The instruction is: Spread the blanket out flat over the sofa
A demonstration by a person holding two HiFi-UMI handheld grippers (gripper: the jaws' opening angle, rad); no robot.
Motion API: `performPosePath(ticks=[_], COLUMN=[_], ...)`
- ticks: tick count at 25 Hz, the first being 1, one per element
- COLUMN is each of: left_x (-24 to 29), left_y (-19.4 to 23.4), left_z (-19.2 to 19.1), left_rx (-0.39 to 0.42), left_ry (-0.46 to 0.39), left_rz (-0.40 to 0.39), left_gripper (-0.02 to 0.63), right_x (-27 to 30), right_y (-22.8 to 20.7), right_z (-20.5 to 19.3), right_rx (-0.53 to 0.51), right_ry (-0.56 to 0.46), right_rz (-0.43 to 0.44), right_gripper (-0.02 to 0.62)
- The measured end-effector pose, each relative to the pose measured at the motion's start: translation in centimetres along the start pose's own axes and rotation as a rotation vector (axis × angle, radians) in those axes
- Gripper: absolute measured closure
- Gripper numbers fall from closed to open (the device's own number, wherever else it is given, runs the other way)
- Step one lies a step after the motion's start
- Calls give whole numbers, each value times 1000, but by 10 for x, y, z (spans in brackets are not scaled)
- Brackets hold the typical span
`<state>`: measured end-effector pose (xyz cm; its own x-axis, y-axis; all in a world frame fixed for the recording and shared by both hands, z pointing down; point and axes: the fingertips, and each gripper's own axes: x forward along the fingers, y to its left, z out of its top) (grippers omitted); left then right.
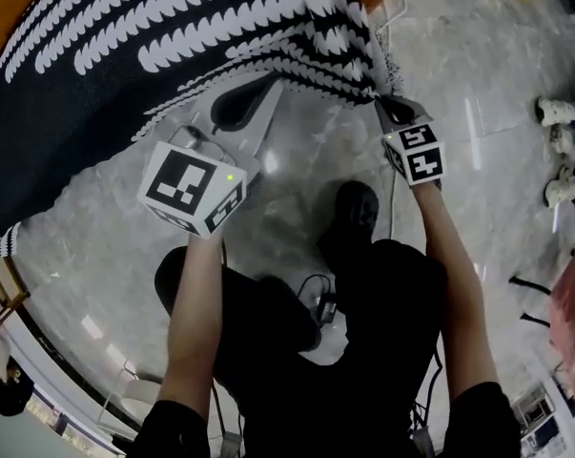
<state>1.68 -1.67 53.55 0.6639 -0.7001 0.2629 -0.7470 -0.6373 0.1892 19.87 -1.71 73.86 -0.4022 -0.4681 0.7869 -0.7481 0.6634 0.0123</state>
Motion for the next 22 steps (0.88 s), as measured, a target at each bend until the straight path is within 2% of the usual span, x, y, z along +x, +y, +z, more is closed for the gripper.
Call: performPosePath(ticks=[5,11,15,22], left_x=[4,4,-4,19], left_y=[4,-7,0,1], left_z=[-1,-1,1,-29], left_rx=[53,107,86,96], left_ry=[-42,-32,-29,4], left_rz=[-28,-36,-36,-44], left_gripper=[595,595,595,595], right_x=[34,50,48,86], right_y=[1,0,0,-4], right_z=[-7,-4,1,-24], right_rx=[-11,-27,-47,-64], right_ry=[2,-9,0,18], right_rz=[-28,-7,-5,23], right_gripper=[588,588,588,588])
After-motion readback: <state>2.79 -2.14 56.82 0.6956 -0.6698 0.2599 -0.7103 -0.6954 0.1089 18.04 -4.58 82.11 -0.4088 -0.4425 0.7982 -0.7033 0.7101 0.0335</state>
